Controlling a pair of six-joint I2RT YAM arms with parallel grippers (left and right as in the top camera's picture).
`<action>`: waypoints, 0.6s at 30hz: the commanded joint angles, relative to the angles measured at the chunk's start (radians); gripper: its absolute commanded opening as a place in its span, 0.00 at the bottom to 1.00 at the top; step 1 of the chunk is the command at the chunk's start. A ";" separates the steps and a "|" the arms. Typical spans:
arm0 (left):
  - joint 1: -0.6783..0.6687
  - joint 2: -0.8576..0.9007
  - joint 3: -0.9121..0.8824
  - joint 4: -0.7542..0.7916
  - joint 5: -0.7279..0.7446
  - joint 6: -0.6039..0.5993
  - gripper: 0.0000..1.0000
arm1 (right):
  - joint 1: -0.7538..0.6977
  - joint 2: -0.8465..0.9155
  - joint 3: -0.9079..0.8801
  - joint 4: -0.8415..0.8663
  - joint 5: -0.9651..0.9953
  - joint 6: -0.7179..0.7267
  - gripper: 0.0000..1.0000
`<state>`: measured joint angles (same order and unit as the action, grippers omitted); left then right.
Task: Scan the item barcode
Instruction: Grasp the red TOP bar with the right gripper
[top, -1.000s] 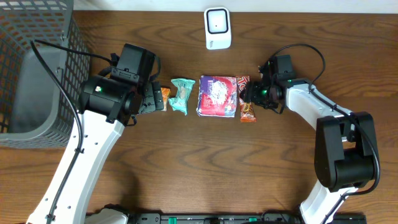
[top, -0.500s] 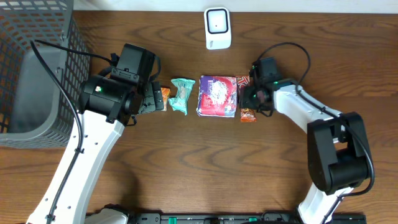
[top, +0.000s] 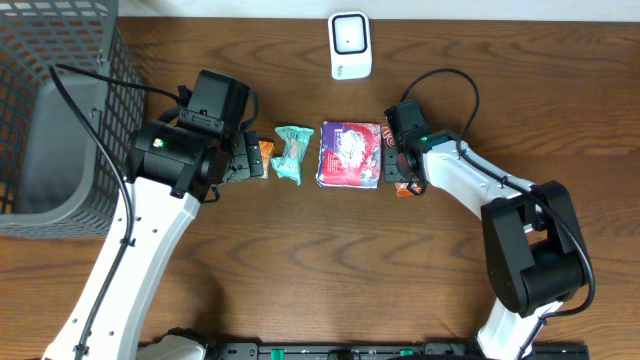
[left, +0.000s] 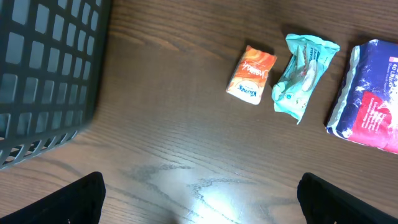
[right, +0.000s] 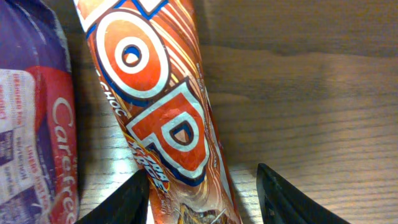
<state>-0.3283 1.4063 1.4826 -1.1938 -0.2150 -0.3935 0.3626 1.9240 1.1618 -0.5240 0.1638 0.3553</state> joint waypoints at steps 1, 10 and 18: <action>0.005 -0.005 0.008 -0.003 -0.002 -0.009 0.98 | 0.003 0.014 0.000 -0.010 0.044 0.000 0.52; 0.005 -0.005 0.008 -0.003 -0.002 -0.009 0.98 | 0.003 0.014 0.000 0.007 0.044 0.000 0.57; 0.005 -0.005 0.008 -0.003 -0.002 -0.009 0.98 | 0.003 0.014 0.000 0.053 0.044 -0.001 0.59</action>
<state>-0.3283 1.4063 1.4826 -1.1938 -0.2146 -0.3931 0.3626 1.9240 1.1618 -0.4824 0.1844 0.3553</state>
